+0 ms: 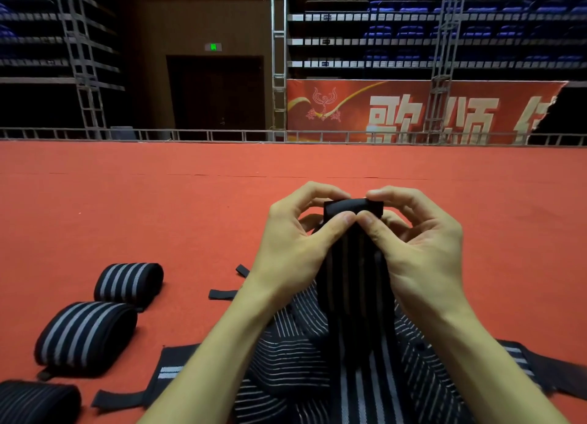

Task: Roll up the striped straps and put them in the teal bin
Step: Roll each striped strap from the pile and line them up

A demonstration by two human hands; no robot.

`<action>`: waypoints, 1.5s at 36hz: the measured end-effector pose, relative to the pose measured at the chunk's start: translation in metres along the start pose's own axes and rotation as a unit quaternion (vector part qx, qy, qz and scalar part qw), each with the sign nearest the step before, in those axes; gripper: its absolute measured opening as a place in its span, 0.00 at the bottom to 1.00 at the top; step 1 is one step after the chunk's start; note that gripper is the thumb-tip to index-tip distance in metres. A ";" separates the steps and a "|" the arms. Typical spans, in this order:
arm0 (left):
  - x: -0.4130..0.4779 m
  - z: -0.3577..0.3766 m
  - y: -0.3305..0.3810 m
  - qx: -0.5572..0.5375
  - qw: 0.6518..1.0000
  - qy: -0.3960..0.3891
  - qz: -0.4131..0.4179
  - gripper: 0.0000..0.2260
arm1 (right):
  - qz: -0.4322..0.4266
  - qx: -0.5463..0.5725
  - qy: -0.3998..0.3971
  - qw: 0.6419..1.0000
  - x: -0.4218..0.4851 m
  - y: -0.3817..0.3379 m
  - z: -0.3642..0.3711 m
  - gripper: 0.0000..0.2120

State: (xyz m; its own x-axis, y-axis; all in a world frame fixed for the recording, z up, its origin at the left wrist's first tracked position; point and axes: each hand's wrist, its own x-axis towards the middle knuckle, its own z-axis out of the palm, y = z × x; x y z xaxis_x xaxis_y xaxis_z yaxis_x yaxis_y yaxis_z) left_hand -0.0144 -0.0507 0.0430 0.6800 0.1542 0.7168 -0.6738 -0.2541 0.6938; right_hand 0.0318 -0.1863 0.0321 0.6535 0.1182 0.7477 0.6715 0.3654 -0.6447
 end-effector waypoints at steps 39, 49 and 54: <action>-0.001 0.004 -0.004 -0.095 0.990 -0.051 -0.087 0.18 | 0.048 -0.013 -0.090 0.995 0.010 -0.005 -0.014 0.22; -0.006 0.012 0.000 -0.010 0.991 -0.097 -0.094 0.28 | 0.043 -0.098 -0.238 0.965 0.008 0.001 -0.022 0.19; -0.003 0.008 -0.001 -0.089 0.989 -0.063 -0.097 0.26 | 0.036 -0.022 -0.175 0.984 0.011 0.000 -0.021 0.21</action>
State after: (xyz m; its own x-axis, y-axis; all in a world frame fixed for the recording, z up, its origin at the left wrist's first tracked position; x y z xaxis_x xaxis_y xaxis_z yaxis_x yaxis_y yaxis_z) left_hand -0.0133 -0.0590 0.0396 0.8242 0.0604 0.5630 -0.5602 -0.0585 0.8263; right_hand 0.0460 -0.2047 0.0372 0.5447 0.4566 0.7034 0.6472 0.3045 -0.6988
